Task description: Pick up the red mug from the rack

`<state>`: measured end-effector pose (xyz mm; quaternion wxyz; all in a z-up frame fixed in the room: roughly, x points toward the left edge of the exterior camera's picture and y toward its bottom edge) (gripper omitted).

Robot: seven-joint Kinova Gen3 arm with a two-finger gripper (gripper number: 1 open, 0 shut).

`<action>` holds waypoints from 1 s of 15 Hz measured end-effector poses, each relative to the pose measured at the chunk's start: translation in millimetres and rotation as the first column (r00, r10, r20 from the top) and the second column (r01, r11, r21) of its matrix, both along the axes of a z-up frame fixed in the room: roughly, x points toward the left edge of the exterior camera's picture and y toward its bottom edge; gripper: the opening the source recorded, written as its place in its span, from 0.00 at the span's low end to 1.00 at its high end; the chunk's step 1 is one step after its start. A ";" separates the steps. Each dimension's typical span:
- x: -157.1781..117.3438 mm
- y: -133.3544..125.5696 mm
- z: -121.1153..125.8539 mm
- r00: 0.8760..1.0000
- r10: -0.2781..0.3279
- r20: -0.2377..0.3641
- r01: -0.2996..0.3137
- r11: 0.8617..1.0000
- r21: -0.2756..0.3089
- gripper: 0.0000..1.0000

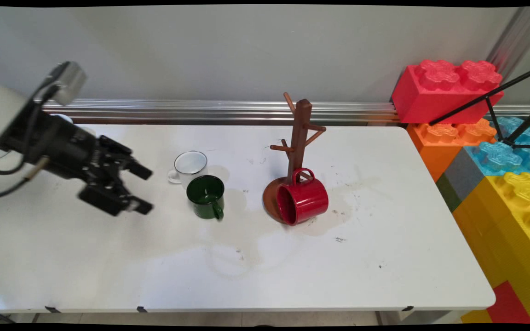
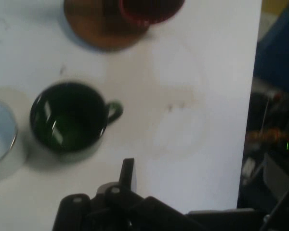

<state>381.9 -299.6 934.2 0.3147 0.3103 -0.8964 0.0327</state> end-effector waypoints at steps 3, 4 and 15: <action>-41.1 -7.3 -9.2 0.999 0.032 -0.041 -0.033 0.999 -0.023 1.00; -56.7 -8.9 -10.9 0.998 0.030 -0.054 -0.031 0.999 -0.033 1.00; -155.8 -14.3 -20.8 0.992 0.018 -0.124 -0.034 0.991 -0.128 1.00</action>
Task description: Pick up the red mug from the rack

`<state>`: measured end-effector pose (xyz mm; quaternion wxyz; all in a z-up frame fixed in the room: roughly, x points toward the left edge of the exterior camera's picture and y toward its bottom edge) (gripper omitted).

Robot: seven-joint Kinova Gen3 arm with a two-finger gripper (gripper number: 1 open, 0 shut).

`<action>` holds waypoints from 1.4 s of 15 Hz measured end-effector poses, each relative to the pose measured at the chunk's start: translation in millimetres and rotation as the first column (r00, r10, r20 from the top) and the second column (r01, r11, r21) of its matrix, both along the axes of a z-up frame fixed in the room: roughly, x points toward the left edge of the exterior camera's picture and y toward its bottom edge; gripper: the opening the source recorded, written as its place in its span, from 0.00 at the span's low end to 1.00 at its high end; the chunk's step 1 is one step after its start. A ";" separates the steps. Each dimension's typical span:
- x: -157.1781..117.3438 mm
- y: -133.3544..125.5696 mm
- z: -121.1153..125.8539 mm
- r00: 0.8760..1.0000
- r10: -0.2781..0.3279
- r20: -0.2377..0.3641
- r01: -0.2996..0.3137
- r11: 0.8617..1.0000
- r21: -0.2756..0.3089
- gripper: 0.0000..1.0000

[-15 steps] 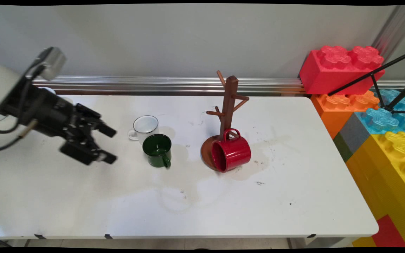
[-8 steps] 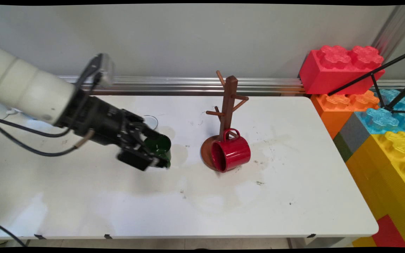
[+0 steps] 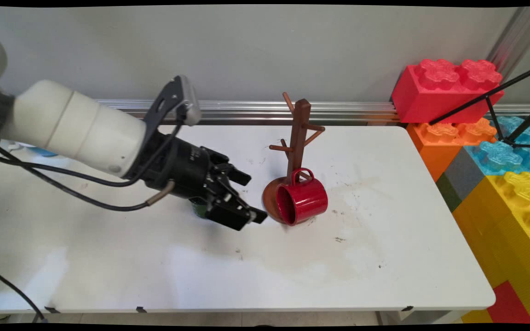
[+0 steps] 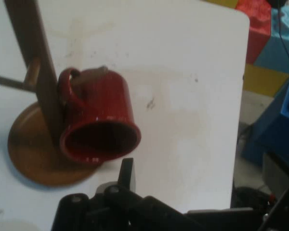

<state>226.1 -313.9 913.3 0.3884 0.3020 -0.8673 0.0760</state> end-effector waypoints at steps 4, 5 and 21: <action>-15.9 -2.2 -9.2 1.000 0.030 0.000 -0.030 1.000 -0.002 1.00; -20.2 -3.9 -14.1 0.999 0.046 0.002 -0.046 0.999 0.004 1.00; -44.5 -46.4 -82.7 0.968 0.248 -0.029 -0.240 0.957 0.162 1.00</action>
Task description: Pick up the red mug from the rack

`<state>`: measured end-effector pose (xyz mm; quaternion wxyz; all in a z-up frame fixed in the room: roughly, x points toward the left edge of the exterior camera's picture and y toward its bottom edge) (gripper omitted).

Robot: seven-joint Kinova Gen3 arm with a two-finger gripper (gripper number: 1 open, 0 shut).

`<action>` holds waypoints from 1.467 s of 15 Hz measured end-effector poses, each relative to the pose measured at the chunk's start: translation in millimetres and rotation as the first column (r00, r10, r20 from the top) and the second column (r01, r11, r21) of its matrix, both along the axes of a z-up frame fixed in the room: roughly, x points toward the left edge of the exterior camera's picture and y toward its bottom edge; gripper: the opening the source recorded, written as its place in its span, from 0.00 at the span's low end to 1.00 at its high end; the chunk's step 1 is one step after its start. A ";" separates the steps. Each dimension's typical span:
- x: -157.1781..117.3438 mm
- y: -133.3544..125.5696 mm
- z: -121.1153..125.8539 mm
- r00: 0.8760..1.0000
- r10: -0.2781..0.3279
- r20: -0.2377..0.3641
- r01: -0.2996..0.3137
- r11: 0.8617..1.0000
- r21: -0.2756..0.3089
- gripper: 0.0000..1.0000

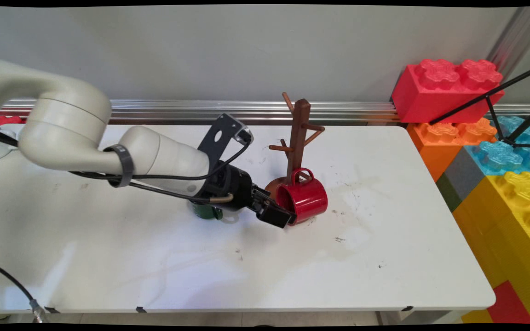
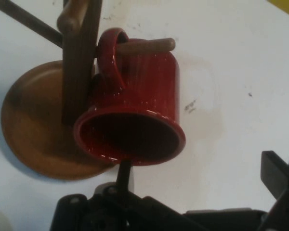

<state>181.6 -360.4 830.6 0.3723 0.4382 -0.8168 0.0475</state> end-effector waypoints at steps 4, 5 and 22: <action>-2.6 -7.7 -9.2 0.999 0.023 -0.029 -0.023 1.000 0.016 1.00; -3.2 -9.3 -11.5 0.999 0.029 -0.036 -0.028 0.999 0.021 1.00; -21.4 -25.3 -42.6 0.988 0.097 -0.119 -0.087 0.993 0.084 1.00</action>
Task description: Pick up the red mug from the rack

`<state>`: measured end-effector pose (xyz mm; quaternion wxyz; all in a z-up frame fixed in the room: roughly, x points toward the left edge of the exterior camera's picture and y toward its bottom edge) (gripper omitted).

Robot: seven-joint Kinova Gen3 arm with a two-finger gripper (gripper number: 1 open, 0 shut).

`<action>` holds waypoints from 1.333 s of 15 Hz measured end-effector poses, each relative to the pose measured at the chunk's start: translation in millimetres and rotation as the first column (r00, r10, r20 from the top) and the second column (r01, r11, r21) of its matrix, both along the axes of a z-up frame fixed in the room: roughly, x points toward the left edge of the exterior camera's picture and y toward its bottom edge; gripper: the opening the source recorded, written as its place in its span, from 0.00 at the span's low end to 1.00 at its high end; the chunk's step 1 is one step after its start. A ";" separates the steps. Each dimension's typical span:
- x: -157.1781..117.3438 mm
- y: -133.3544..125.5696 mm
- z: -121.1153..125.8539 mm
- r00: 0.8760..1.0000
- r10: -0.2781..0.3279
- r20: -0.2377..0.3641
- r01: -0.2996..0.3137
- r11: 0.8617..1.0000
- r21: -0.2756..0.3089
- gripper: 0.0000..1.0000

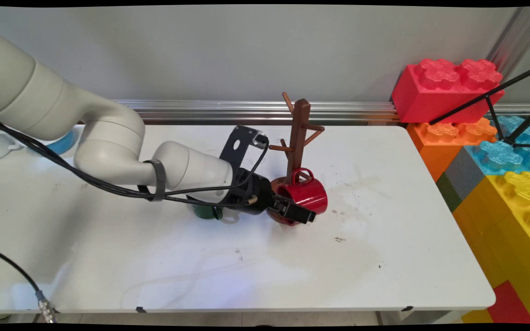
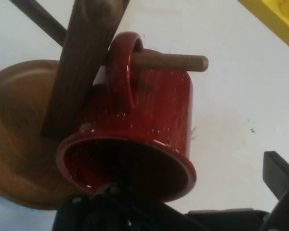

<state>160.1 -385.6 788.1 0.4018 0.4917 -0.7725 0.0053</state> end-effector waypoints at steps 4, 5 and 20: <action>-5.1 -3.7 -6.7 1.000 0.015 -0.015 -0.015 1.000 0.010 1.00; -6.2 -4.7 -8.1 1.000 0.019 -0.018 -0.018 1.000 0.012 1.00; -16.3 -15.8 -14.8 0.995 0.078 -0.069 -0.076 0.997 0.027 0.00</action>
